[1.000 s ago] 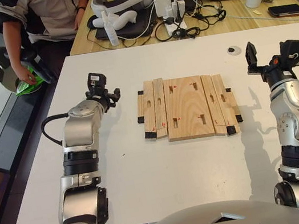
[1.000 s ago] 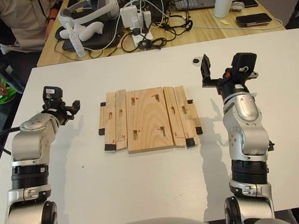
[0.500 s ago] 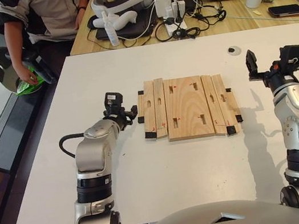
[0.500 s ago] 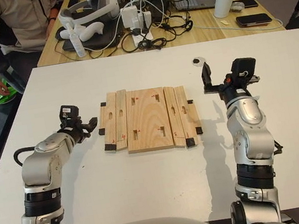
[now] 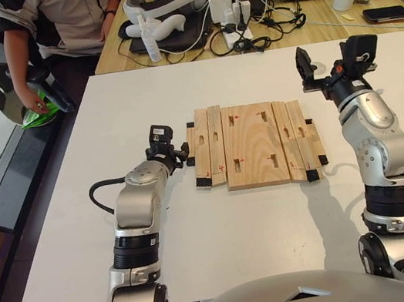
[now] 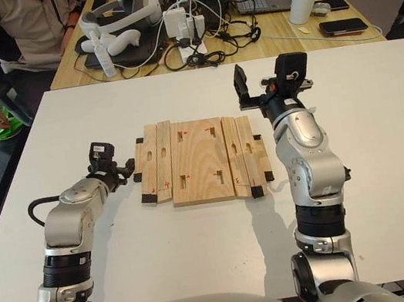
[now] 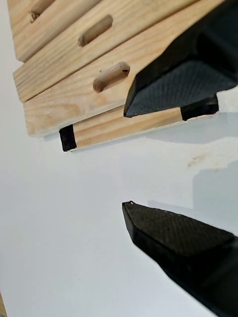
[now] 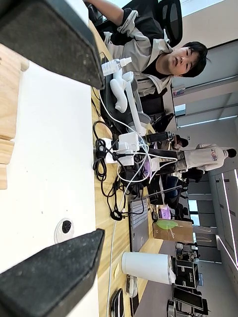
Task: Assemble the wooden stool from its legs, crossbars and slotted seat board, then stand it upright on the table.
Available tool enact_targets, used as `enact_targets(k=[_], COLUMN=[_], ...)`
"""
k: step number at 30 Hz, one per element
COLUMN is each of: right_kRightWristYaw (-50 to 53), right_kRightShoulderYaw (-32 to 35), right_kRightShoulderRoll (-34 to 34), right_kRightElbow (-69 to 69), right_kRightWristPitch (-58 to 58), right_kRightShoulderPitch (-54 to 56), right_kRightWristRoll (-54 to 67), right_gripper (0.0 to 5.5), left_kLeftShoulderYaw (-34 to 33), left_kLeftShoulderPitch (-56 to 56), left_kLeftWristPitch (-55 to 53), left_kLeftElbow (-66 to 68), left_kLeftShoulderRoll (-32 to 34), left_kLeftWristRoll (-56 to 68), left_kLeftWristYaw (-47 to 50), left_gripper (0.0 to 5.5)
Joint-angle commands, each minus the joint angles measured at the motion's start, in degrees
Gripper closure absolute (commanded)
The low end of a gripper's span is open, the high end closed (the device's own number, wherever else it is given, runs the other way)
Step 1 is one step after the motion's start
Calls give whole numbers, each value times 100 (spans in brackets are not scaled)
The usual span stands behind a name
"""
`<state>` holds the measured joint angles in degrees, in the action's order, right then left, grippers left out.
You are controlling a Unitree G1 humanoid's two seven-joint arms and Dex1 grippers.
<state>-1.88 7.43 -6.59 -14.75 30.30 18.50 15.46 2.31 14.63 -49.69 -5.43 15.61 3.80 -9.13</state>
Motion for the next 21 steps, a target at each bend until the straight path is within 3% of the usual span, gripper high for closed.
enact_targets(k=[1,7,13,18,21], right_kRightWristYaw=[373,628,641,435,142], right_kRightShoulderYaw=[-164,-723,-956,-1046,-444], right_kRightShoulderRoll=[647,1234,1318,926,299], right_kRightElbow=[-395,-727,-633,-901,-841], right_kRightWristPitch=[383,544,499,454,347], right_kRightShoulderPitch=[96,-278,-493,-659,-564], right_kRightWristRoll=[267,240,216,121,121], right_gripper=[12,12,12,12,12], left_kLeftShoulderYaw=[28,106,25,211,168], left_kLeftShoulderPitch=[96,320,614,474,423], left_kLeftWristPitch=[129,279,449,431,477], left_kLeftElbow=[298,664,981,1093,1163], left_kLeftShoulderRoll=[54,116,206,302,338], left_kLeftWristRoll=[-120,-153,-145,-127,-135], left_kLeftWristYaw=[-17,-219,-352,-635,-689], left_gripper=[230,230,230,230,230])
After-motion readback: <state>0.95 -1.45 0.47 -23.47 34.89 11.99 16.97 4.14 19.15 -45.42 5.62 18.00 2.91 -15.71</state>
